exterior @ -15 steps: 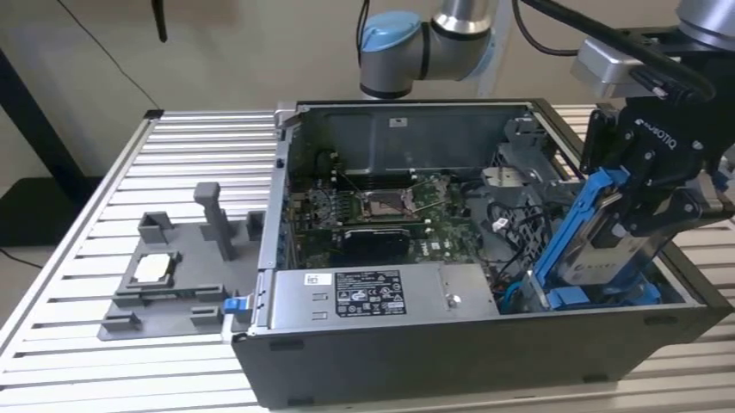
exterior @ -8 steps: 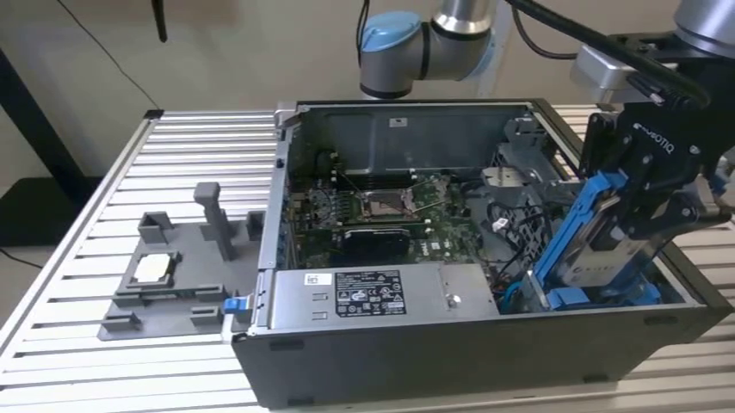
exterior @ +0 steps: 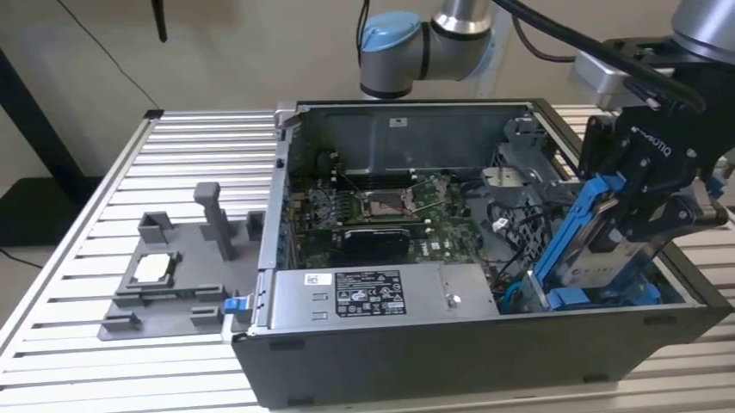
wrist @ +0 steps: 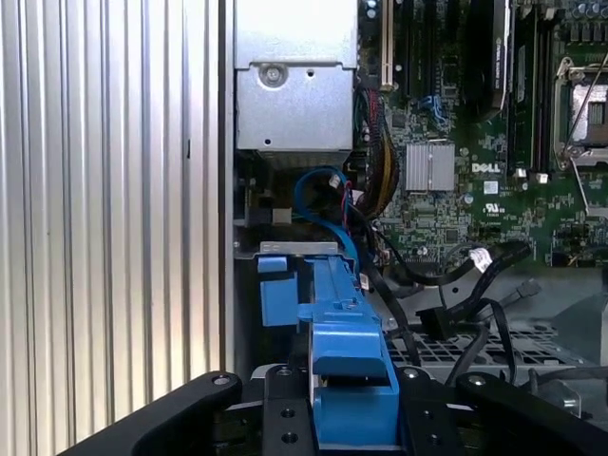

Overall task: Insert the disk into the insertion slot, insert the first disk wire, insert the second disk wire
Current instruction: 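Insert the disk into the insertion slot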

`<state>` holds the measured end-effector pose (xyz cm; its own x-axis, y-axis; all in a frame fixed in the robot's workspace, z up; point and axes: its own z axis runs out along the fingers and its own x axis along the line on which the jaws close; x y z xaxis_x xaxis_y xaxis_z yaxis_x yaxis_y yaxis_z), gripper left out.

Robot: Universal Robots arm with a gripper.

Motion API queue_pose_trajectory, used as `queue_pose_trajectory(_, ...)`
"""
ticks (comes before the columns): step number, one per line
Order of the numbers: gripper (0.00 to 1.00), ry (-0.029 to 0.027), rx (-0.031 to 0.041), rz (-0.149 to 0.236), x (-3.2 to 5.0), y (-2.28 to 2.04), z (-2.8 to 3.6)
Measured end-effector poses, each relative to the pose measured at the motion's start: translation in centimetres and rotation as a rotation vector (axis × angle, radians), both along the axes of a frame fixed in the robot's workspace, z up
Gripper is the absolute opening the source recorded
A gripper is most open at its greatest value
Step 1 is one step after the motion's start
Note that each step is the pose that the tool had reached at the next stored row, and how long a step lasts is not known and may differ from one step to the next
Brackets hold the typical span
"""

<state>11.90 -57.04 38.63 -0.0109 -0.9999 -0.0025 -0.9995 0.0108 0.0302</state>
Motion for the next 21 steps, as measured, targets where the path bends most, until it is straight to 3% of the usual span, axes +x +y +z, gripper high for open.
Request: queue_pose_trajectory(21,0.33,-0.0027,0.0,0.0,0.0,0.01,-0.62)
